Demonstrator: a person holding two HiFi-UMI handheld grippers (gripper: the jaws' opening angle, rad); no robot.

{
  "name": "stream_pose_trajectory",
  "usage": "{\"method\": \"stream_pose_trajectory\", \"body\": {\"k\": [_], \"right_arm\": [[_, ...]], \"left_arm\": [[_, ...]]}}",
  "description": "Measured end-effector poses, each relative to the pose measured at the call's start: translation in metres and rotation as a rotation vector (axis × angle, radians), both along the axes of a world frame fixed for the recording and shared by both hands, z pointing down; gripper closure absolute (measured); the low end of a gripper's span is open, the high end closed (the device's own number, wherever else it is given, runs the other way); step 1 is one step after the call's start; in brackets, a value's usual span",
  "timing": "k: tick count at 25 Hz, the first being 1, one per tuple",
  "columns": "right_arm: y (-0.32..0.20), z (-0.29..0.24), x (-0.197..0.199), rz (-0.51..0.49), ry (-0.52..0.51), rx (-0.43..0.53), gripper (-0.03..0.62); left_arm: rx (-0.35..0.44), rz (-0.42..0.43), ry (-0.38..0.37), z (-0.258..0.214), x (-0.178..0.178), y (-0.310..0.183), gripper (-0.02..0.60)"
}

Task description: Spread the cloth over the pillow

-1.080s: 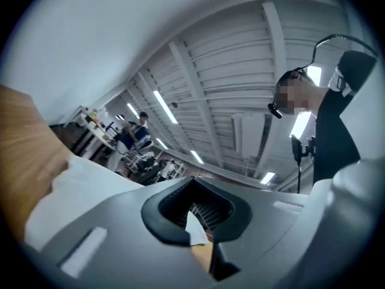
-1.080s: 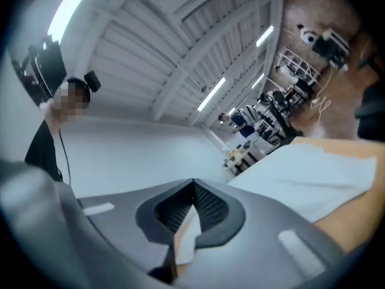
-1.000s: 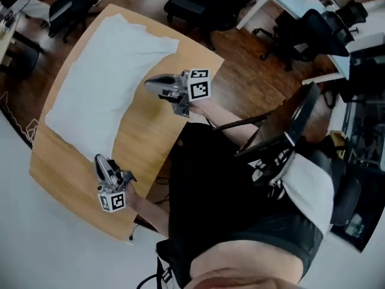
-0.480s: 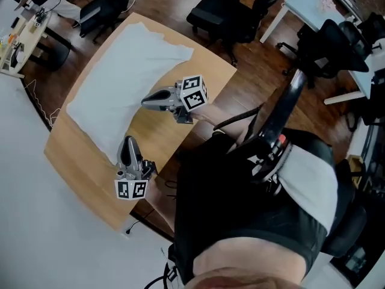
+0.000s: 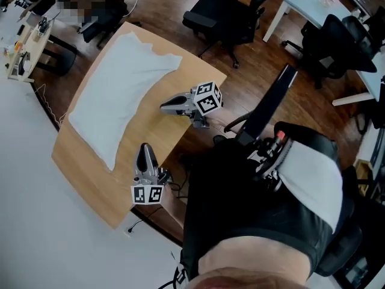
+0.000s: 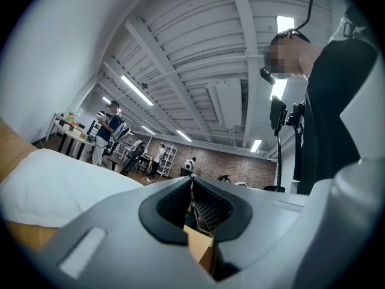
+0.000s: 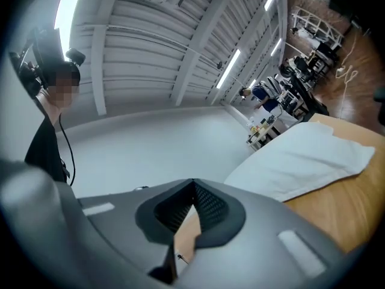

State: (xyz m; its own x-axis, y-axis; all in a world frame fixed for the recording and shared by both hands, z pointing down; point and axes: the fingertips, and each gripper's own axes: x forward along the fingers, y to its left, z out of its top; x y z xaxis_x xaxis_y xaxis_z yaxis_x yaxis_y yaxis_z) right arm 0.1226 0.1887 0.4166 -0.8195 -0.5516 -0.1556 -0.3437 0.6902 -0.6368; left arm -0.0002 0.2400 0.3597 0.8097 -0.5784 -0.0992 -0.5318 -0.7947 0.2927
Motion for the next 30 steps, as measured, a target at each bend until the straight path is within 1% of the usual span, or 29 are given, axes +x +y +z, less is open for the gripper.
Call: {"method": "stream_pose_trajectory", "body": {"k": [3, 6, 8, 10, 15, 19, 22, 25, 27, 30], "right_arm": [[0.006, -0.002, 0.012, -0.021, 0.000, 0.021, 0.591], [0.014, -0.007, 0.040, 0.026, -0.022, 0.068, 0.591], [0.020, -0.011, 0.048, 0.040, -0.043, 0.089, 0.591], [0.031, -0.015, 0.049, 0.022, -0.046, 0.102, 0.591], [0.056, -0.015, 0.048, -0.023, -0.039, 0.113, 0.591], [0.065, -0.028, 0.050, -0.064, -0.029, 0.140, 0.591], [0.059, -0.031, 0.046, -0.069, -0.021, 0.182, 0.591], [0.041, -0.017, 0.043, -0.072, -0.015, 0.228, 0.591], [0.027, 0.001, 0.042, -0.066, -0.004, 0.245, 0.591], [0.004, 0.024, 0.040, -0.044, 0.033, 0.252, 0.592]], "left_arm": [[0.000, -0.024, -0.018, 0.005, 0.010, 0.011, 0.578], [-0.014, 0.020, -0.049, 0.014, 0.033, 0.010, 0.578], [-0.026, 0.017, -0.058, 0.017, 0.039, 0.012, 0.578], [-0.037, -0.014, -0.058, 0.018, 0.041, 0.019, 0.578], [-0.043, -0.054, -0.075, 0.013, 0.047, 0.031, 0.578], [-0.052, -0.073, -0.083, -0.005, 0.054, 0.032, 0.578], [-0.054, -0.081, -0.064, -0.009, 0.047, 0.024, 0.578], [-0.048, -0.096, -0.066, 0.009, 0.040, 0.007, 0.578], [-0.047, -0.096, -0.088, 0.031, 0.035, -0.008, 0.578], [-0.044, -0.082, -0.140, 0.057, 0.024, -0.036, 0.578]]}}
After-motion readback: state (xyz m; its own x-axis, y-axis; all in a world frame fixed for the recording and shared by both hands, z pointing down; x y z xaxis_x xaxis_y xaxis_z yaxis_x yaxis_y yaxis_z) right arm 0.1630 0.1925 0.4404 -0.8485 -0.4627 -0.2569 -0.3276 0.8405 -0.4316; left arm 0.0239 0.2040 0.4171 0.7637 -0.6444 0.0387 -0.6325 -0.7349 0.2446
